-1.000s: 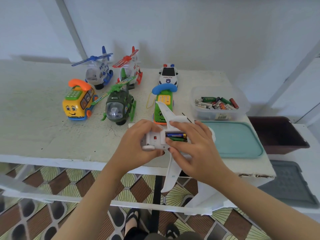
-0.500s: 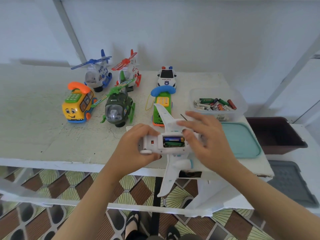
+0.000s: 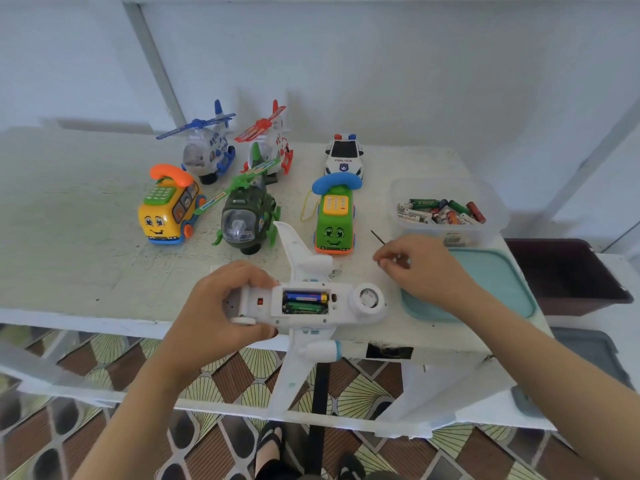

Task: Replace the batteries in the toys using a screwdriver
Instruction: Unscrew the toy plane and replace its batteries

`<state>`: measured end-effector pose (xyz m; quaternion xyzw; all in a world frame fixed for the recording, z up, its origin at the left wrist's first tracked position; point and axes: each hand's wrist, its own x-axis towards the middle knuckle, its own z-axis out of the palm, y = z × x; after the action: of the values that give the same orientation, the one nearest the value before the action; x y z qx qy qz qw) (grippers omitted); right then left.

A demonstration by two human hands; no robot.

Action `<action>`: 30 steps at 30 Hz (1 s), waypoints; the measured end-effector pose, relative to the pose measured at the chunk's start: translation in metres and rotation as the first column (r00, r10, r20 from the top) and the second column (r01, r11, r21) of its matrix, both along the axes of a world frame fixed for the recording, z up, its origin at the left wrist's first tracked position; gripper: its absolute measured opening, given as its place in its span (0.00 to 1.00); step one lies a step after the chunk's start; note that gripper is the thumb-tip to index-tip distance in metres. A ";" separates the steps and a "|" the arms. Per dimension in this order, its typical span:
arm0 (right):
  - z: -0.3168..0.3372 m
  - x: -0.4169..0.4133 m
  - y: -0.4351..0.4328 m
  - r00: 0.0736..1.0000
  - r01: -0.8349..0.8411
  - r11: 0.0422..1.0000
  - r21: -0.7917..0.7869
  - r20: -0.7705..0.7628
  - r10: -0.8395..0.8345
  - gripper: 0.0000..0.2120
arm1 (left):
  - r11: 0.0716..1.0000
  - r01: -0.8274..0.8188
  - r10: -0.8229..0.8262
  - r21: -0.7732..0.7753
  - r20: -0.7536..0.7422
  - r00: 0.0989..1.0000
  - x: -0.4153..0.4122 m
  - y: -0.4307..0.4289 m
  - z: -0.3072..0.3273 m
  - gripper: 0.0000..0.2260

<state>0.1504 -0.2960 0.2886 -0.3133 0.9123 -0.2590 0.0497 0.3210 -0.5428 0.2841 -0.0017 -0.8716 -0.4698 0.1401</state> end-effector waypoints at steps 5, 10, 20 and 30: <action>-0.002 0.002 -0.032 0.993 -0.120 0.993 0.018 -0.003 0.120 0.10 | 0.999 -0.042 0.041 0.001 0.049 0.998 0.013 -0.008 0.006 0.21; -0.010 0.005 -0.059 0.965 -0.191 0.959 0.211 -0.137 0.222 0.15 | 0.995 -0.094 0.096 -0.036 0.040 0.995 0.021 -0.020 0.004 0.21; -0.010 0.013 -0.072 0.951 -0.095 0.953 0.289 -0.258 0.173 0.14 | 0.991 -0.133 0.132 0.014 0.042 0.990 0.028 -0.030 -0.002 0.21; -0.005 0.010 -0.059 0.991 0.086 0.981 0.172 0.083 -0.101 0.09 | 0.992 -0.126 0.125 0.014 0.041 0.991 0.025 -0.029 -0.002 0.21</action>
<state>0.1601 -0.3547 0.2841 -0.2525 0.9414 -0.1972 0.1054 0.3456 -0.5722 0.2822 0.0637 -0.8687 -0.4672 0.1516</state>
